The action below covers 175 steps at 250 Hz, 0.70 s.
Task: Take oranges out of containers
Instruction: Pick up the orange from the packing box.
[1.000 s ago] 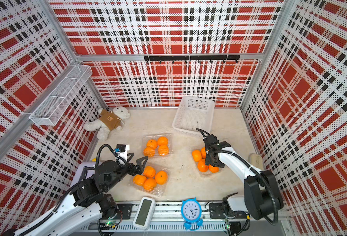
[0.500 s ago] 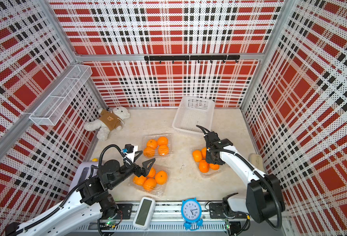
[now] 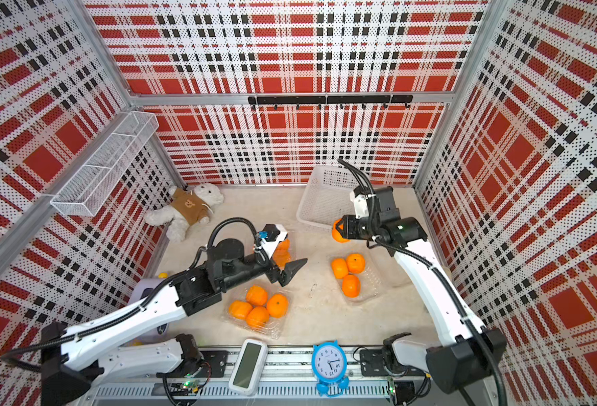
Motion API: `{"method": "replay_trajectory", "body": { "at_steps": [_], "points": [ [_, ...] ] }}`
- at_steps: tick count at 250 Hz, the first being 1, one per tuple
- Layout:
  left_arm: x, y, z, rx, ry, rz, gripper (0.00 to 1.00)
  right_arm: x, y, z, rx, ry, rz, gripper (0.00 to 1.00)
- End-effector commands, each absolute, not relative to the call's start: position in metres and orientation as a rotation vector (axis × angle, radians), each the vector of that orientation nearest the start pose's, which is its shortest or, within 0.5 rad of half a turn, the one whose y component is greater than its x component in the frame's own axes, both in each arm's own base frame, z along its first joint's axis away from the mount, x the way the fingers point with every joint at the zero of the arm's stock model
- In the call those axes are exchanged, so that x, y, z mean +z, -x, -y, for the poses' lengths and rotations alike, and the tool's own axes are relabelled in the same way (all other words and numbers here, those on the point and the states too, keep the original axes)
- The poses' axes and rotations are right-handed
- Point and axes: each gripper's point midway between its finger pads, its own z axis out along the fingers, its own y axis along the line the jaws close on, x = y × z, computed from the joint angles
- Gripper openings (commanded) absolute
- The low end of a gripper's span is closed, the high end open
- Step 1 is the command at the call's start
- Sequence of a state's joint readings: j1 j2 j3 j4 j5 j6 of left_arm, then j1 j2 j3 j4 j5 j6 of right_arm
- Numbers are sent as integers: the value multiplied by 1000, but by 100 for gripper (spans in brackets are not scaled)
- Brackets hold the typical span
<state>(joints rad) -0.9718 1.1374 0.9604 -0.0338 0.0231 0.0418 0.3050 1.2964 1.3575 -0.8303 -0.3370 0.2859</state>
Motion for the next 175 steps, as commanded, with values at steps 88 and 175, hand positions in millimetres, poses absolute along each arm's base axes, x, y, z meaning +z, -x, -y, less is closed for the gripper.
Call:
{"method": "replay_trajectory", "body": {
  "at_steps": [88, 175],
  "points": [
    [315, -292, 405, -552, -1020, -1520, 99, 314, -301, -201, 1197, 476, -2165, 30],
    [310, -317, 393, -614, -994, -1548, 90, 312, -303, -207, 1347, 452, -2150, 32]
  ]
}}
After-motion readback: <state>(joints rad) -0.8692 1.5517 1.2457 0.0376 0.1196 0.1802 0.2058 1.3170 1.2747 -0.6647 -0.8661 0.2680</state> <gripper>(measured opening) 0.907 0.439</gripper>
